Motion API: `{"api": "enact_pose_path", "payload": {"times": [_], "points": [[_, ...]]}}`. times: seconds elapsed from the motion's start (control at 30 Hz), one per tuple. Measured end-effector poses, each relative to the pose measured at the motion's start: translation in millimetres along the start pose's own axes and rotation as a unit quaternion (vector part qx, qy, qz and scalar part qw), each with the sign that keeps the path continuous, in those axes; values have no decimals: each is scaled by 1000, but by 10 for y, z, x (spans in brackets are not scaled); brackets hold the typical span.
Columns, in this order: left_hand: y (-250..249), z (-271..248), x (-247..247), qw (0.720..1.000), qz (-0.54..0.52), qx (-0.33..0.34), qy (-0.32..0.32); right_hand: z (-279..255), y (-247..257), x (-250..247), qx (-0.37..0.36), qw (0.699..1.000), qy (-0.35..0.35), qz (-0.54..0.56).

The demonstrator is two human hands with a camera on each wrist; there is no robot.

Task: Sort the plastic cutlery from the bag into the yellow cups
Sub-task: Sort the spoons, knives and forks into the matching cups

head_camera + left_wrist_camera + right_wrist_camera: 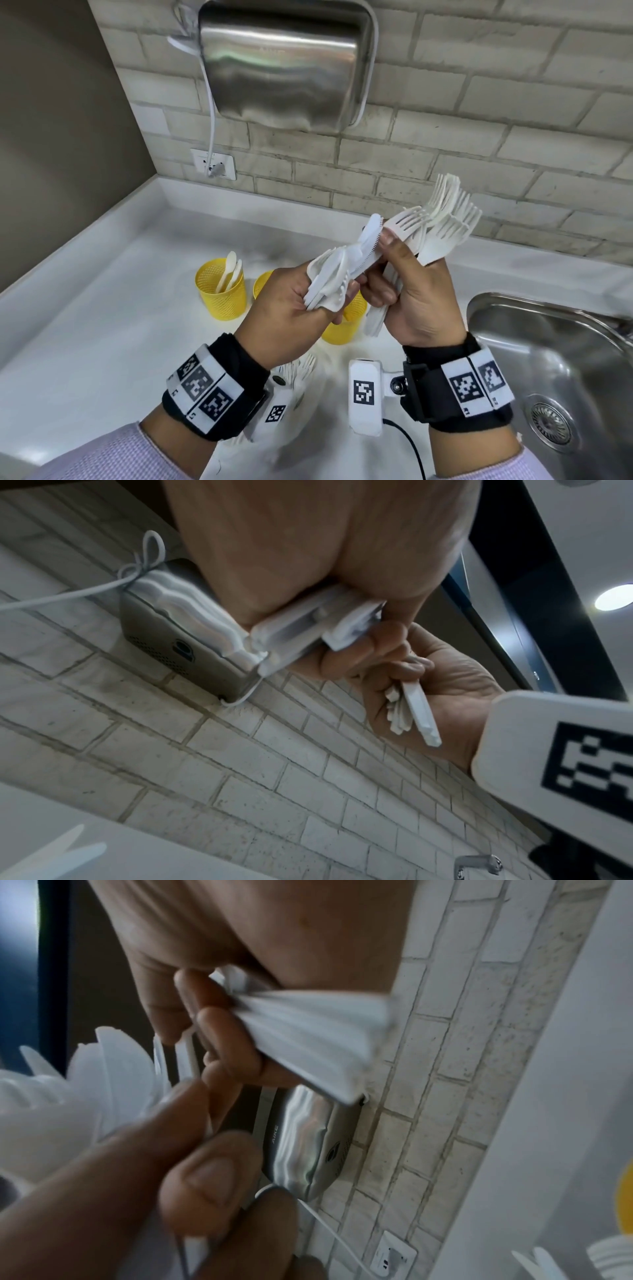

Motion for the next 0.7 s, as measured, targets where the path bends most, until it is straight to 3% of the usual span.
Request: {"api": "enact_pose_path", "payload": {"times": [0.2,0.37,0.57,0.7], "points": [[-23,8,-7,999,29,11,8,9,62,32,-19,999,-20,22],[-17,39,-2,996,82,32,-8,16,59,56,-59,993,-104,-2],[29,39,-74,987,131,39,-80,31,215,18,-144,966,-197,86],[77,51,-133,970,196,16,-140,-71,283,26,-180,968,-175,16]]}}
Point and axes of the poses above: each hand's wrist, its own z-axis towards the middle knuckle, its own x-axis out of the palm, y = z × x, the point moved 3 cm from there along z, towards the middle knuckle, and after that the axes turned 4 degrees about z, right-handed, at the moved point
